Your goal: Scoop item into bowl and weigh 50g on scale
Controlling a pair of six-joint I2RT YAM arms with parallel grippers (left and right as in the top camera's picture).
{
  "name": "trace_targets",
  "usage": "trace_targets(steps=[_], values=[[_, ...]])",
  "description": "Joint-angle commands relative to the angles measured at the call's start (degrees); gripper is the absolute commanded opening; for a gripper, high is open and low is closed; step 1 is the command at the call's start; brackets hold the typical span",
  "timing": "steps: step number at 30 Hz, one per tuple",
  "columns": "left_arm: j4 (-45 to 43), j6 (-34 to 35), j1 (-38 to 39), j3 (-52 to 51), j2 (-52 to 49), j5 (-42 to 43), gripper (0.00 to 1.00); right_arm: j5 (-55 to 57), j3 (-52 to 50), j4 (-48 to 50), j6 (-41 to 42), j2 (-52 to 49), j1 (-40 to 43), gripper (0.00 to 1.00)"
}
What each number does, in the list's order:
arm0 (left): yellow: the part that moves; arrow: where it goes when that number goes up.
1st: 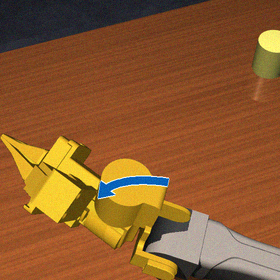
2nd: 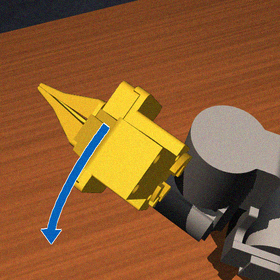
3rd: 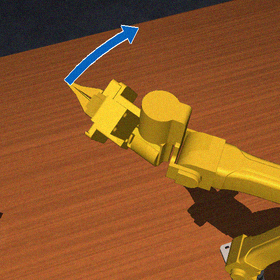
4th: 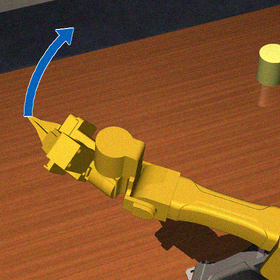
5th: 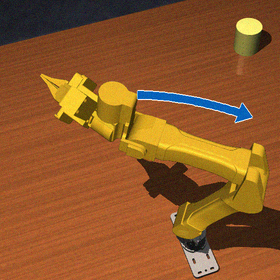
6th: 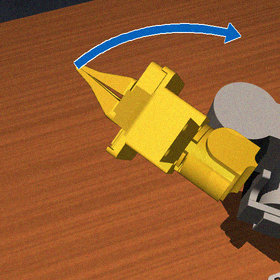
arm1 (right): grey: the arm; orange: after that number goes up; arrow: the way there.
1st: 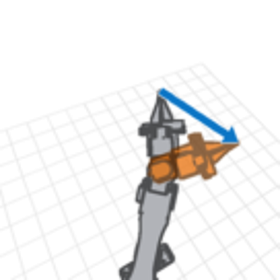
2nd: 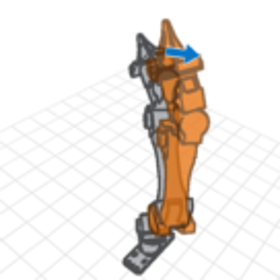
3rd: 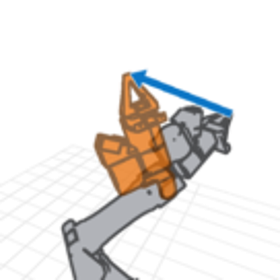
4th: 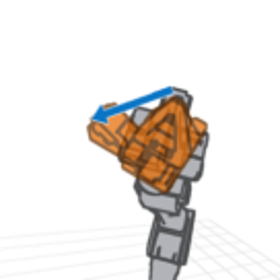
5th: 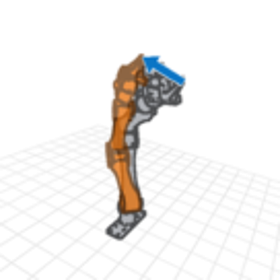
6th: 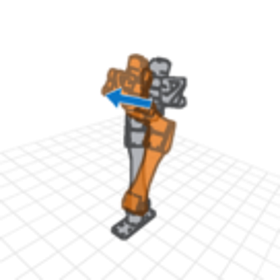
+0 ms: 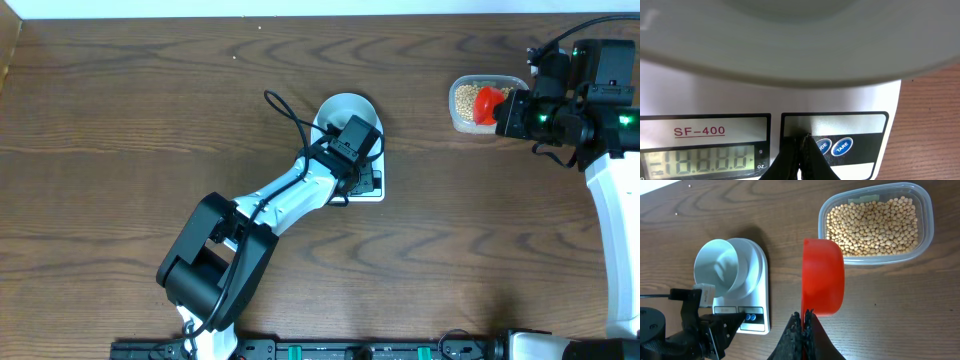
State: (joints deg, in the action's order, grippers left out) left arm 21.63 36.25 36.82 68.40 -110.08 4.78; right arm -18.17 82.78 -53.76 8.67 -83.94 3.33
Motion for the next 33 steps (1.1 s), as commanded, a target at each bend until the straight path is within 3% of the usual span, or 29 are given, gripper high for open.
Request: trace_targets(steps=[1, 33], values=[[0.48, 0.76, -0.09, -0.81, -4.17, 0.5, 0.07, 0.26, 0.76, -0.07, -0.61, 0.68, 0.22, 0.01], [-1.18, -0.61, -0.09, -0.79, -4.63, 3.58, 0.07, 0.28, 0.76, -0.5, -0.61, 0.68, 0.22, 0.01]])
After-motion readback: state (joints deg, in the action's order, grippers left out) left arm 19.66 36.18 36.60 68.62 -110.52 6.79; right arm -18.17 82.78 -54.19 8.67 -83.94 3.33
